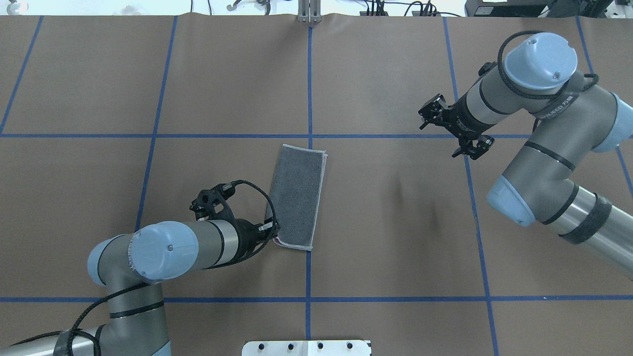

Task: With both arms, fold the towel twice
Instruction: 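Lift the near end with the left gripper and fold it over the far end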

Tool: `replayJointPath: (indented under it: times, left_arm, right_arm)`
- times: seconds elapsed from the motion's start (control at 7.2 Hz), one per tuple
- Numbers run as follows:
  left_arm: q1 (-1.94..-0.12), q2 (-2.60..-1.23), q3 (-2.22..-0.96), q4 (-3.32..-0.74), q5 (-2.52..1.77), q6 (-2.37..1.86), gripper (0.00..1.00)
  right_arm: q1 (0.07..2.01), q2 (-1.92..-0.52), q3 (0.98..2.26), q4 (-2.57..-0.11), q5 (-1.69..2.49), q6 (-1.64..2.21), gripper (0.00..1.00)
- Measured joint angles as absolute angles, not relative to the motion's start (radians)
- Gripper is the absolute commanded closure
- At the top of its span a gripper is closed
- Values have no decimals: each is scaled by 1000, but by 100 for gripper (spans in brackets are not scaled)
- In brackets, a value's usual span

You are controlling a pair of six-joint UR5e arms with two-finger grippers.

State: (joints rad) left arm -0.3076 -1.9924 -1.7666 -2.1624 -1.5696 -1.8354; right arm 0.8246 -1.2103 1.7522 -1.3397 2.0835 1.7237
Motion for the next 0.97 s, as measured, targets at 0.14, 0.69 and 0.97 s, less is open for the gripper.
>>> replayJointPath:
  times: [0.14,0.69,0.97]
  left_arm:
    - [-324,-2023,-1765,-2116,-1570,-1837,100]
    - [-401,-2147,-1681,-2069,-1572,-1842,100]
    - [-445,-2245,-1581,-2069,-1574,-1843,100]
  right_arm:
    - [825,-1221,1756,-1339,2085,1709,0]
    - [824,-1237,1755,-1339,2082,1695,0]
    - [824,-1245,1756,-1339,2083,1694,0]
